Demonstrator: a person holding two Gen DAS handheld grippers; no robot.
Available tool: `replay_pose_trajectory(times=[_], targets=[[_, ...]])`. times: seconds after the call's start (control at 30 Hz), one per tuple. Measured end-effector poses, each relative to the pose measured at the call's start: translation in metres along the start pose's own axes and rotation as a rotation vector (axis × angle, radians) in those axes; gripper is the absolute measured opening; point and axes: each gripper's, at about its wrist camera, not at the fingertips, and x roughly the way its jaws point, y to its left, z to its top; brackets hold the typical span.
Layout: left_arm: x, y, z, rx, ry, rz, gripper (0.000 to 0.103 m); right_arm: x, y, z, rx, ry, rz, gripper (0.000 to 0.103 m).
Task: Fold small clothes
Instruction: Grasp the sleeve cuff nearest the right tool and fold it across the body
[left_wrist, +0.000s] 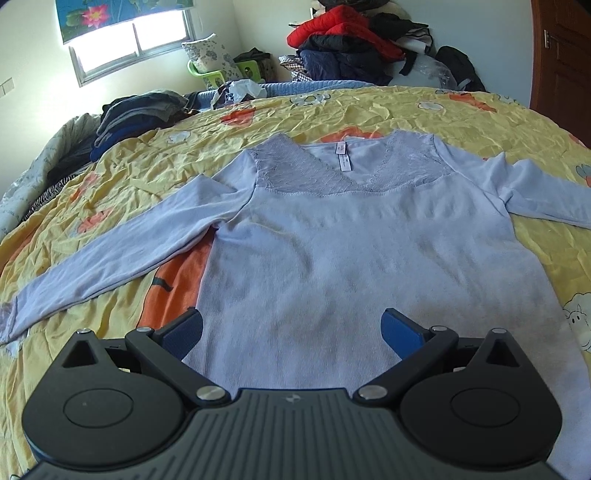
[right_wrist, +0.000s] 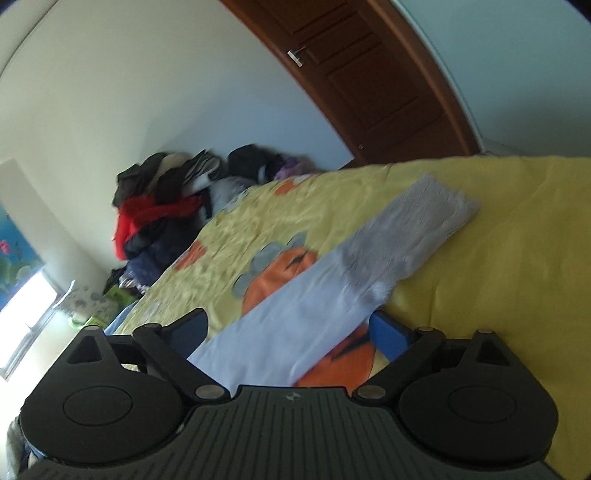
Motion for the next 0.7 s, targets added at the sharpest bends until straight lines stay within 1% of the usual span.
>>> replay_pose_trajectory(times=[0.07, 0.13, 0.17, 0.23, 0.27, 0.3, 0.37, 0.43, 0.5, 0.57, 0.7], targets=[[0.002, 0.001, 0.001, 0.002, -0.001, 0.002, 0.103, 0.013, -0.007, 0.009, 0.033, -0.033, -0.030, 0.085], [0.003, 0.004, 0.002, -0.002, -0.003, 0.010, 0.103, 0.024, -0.016, 0.020, 0.093, -0.063, -0.056, 0.071], [0.005, 0.006, 0.002, -0.004, -0.002, 0.014, 0.103, 0.029, -0.021, 0.023, 0.121, -0.075, -0.065, 0.067], [0.007, 0.012, 0.003, -0.015, 0.002, 0.020, 0.103, 0.039, -0.028, 0.028, 0.166, -0.084, -0.084, 0.033], [0.008, 0.016, 0.004, -0.023, 0.004, 0.025, 0.103, 0.044, -0.031, 0.029, 0.190, -0.082, -0.095, 0.024], [0.010, 0.019, 0.004, -0.029, 0.005, 0.032, 0.103, 0.047, -0.033, 0.030, 0.207, -0.079, -0.100, 0.012], [0.012, 0.026, 0.005, -0.037, 0.005, 0.050, 0.103, 0.048, -0.033, 0.032, 0.218, -0.087, -0.080, 0.010], [0.014, 0.032, 0.006, -0.044, 0.002, 0.072, 0.103, 0.050, -0.020, 0.031, 0.179, -0.092, -0.043, 0.009], [0.016, 0.039, 0.006, -0.051, 0.002, 0.090, 0.103, 0.052, 0.000, 0.029, 0.121, -0.072, 0.017, 0.009], [0.019, 0.045, 0.006, -0.061, 0.005, 0.102, 0.103, 0.059, 0.026, 0.025, 0.074, -0.033, 0.092, 0.008], [0.021, 0.056, 0.005, -0.086, 0.012, 0.111, 0.103, 0.081, 0.085, 0.009, 0.007, 0.080, 0.246, 0.008]])
